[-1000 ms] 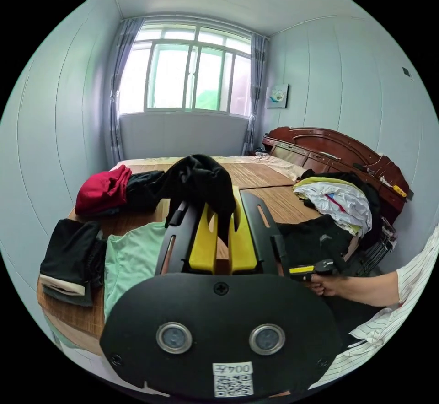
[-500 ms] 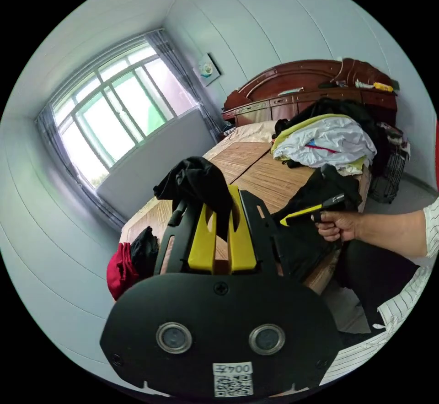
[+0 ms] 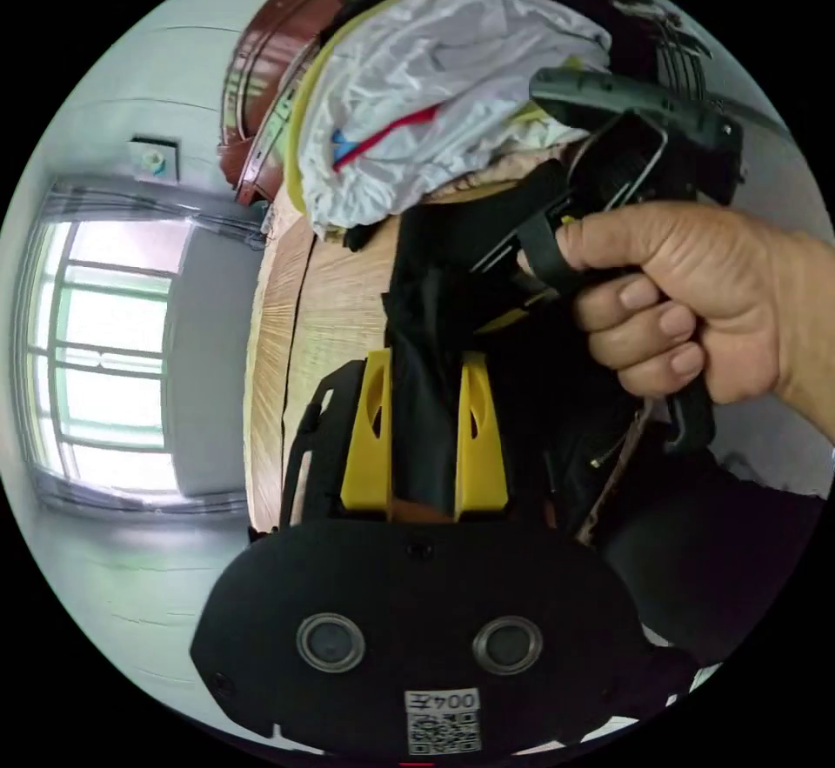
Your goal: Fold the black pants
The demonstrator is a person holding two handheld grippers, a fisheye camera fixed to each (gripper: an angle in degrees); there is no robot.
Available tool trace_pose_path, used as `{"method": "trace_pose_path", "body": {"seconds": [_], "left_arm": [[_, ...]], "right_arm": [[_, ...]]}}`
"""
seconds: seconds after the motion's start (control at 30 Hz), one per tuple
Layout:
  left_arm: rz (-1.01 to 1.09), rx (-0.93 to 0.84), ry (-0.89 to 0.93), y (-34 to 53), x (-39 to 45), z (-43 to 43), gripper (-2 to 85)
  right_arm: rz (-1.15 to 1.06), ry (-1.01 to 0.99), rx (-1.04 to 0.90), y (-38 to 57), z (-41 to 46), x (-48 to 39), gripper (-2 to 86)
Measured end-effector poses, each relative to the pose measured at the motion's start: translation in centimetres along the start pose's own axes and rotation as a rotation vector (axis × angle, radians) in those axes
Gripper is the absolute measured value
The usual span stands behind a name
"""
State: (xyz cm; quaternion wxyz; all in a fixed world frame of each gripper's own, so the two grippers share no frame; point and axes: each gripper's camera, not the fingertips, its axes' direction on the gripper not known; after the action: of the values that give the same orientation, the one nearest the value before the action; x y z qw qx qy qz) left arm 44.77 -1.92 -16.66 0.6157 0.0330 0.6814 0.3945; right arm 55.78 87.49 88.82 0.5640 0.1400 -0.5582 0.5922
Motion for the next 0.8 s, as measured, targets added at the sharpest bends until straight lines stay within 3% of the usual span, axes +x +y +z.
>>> {"method": "trace_pose_path", "body": {"seconds": [0.13,0.23,0.37,0.57,0.67,0.8], "left_arm": [[-0.100,0.117,0.183,1.0,-2.9,-0.5,11.5],[-0.348,0.238,0.399,5.9,-8.7,-1.2,12.2],[-0.810,0.256,0.634,20.2,-16.2,2.8,12.2],[-1.217,0.141,0.593,41.2,-19.3,7.4,12.3],[-1.292,0.047,0.614,46.6,-19.3,9.8,13.2],[-1.376,0.027,0.828,49.9,-18.9,14.3,14.0]], "right_arm": [[-0.014,-0.069,0.005,-0.5,-3.1,0.2,-0.7],[-0.035,-0.103,0.018,-0.8,-4.8,-0.4,-0.5],[0.022,-0.269,0.076,-0.2,-6.9,0.6,1.2],[0.077,-0.434,0.154,2.1,-7.9,0.6,12.6],[0.035,-0.291,0.164,3.0,-7.1,-1.8,13.6],[-0.022,0.000,0.146,3.3,-4.3,-5.6,11.2]]}}
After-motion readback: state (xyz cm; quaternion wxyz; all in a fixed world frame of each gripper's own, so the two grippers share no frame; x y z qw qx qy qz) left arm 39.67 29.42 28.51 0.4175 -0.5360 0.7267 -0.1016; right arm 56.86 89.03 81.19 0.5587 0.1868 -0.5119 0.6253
